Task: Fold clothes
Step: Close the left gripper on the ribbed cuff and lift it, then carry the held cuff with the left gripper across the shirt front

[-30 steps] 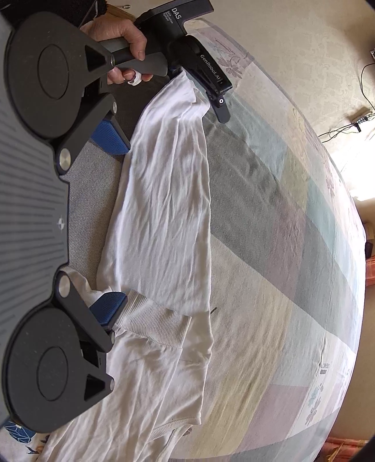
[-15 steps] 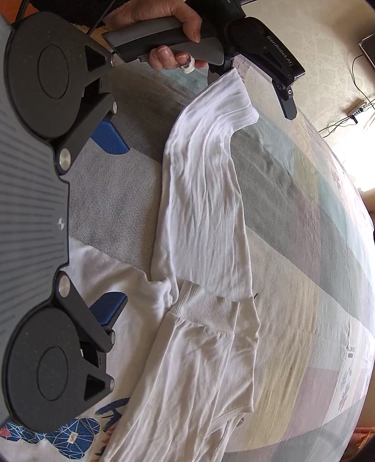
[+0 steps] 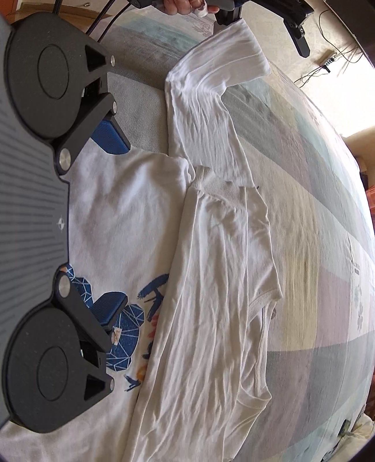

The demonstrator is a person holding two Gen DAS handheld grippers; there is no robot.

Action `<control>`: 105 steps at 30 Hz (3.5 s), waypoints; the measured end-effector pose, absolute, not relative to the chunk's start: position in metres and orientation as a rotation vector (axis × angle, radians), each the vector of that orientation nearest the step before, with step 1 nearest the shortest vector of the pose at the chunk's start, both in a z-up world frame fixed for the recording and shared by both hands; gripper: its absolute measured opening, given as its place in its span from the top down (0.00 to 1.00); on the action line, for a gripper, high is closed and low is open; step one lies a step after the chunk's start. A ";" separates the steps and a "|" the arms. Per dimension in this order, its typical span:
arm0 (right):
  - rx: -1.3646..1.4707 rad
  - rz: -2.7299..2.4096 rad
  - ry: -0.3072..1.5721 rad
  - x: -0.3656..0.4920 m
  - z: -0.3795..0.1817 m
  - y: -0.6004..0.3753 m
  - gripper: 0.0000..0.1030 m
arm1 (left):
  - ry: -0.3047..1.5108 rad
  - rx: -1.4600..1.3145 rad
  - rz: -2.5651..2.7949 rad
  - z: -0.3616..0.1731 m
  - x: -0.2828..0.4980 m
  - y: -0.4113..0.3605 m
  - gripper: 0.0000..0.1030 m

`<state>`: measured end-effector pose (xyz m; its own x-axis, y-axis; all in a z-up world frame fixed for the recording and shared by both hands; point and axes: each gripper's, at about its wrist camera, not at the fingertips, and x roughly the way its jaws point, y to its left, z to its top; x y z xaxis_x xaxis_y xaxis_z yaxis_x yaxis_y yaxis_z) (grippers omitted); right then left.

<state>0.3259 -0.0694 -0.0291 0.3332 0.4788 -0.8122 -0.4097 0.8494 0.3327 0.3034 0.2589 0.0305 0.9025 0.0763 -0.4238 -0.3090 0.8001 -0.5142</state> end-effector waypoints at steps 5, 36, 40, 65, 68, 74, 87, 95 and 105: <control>0.089 0.557 1.083 0.325 -0.030 -0.092 0.00 | 0.409 -0.587 0.204 0.042 0.311 0.236 0.01; -0.004 0.720 1.119 0.330 -0.017 -0.179 0.00 | 0.469 -0.415 0.078 0.084 0.365 0.081 0.01; -0.013 0.724 1.137 0.327 -0.021 -0.195 0.00 | 0.479 -0.409 0.040 0.080 0.375 0.055 0.01; -0.062 0.701 1.183 0.334 -0.025 -0.251 0.00 | 0.550 -0.389 -0.176 0.043 0.417 -0.051 0.01; -0.066 0.702 1.194 0.334 -0.026 -0.251 0.00 | 0.562 -0.385 -0.207 0.043 0.419 -0.061 0.01; -0.069 0.698 1.214 0.334 -0.028 -0.251 0.00 | 0.549 -0.348 -0.282 0.049 0.422 -0.078 0.01; -0.064 0.690 1.234 0.335 -0.032 -0.250 0.00 | 0.651 -0.227 -0.424 0.022 0.438 -0.123 0.01; -0.057 0.670 1.245 0.336 -0.035 -0.252 0.00 | 0.793 -0.151 -0.492 -0.031 0.440 -0.141 0.01; -0.012 0.648 1.249 0.333 -0.037 -0.257 0.00 | 0.928 -0.347 -0.583 -0.062 0.425 -0.115 0.01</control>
